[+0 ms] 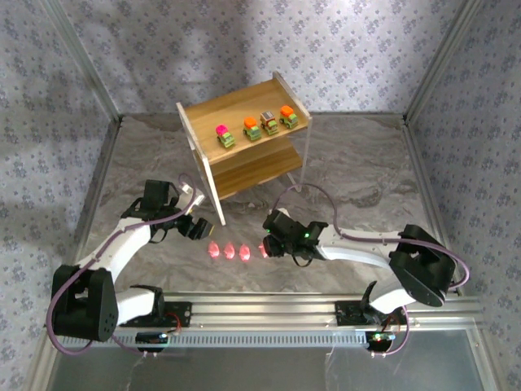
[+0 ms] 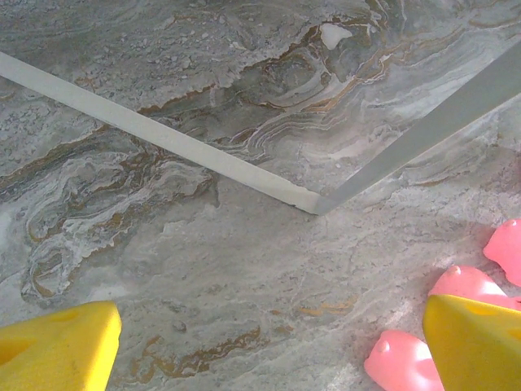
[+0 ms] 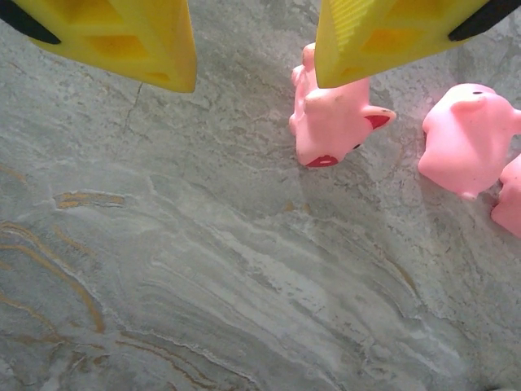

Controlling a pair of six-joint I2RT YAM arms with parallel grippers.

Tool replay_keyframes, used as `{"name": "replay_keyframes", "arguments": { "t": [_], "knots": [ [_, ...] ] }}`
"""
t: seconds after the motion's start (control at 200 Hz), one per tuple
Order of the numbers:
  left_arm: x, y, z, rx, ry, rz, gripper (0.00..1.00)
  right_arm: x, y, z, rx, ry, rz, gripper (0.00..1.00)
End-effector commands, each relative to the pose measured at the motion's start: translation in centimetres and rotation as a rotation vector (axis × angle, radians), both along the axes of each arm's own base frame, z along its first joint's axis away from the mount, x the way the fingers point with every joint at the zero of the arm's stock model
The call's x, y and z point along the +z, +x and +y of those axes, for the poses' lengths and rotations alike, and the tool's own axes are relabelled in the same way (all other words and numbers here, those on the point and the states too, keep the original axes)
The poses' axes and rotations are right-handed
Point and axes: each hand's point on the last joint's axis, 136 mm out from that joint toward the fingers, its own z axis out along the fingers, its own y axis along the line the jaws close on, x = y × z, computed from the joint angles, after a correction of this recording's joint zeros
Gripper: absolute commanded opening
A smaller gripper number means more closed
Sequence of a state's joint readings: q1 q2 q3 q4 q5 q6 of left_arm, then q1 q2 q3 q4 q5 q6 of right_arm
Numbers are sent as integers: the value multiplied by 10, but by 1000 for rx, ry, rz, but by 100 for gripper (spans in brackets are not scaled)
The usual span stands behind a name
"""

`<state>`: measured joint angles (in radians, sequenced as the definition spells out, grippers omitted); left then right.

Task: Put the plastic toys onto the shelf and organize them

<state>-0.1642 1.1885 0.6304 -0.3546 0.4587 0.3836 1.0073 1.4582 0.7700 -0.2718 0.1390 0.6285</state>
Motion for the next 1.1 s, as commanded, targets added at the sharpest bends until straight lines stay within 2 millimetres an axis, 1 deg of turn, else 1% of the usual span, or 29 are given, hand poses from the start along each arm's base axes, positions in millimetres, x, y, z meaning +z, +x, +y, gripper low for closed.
{"name": "replay_keyframes", "arguments": {
  "t": [0.0,0.215,0.225,0.26,0.34,0.485,0.705,0.799,1.094],
  "knots": [
    [-2,-1,-3,-9,-9,7,96,10,-3,13,21,51,-1,46],
    [-2,-1,-3,-10,-8,6,95,10,-4,29,47,45,6,53],
    [-2,-1,-3,-10,-8,7,96,9,-5,30,74,33,-3,53],
    [-1,-1,-3,-10,-8,3,96,9,-5,33,81,33,-6,55],
    [-2,-1,-2,-8,-7,6,96,7,-3,34,79,12,-9,58],
    [-2,-2,-2,-9,-5,3,96,3,4,29,53,-52,-10,60],
    [-2,-2,-2,-9,-4,2,96,-4,5,33,60,-77,12,60],
    [-3,-2,-2,-8,-3,3,96,-9,5,29,50,-98,24,60],
    [-3,-1,-2,-8,-3,1,96,-11,4,22,39,-108,34,59]
  ]
}}
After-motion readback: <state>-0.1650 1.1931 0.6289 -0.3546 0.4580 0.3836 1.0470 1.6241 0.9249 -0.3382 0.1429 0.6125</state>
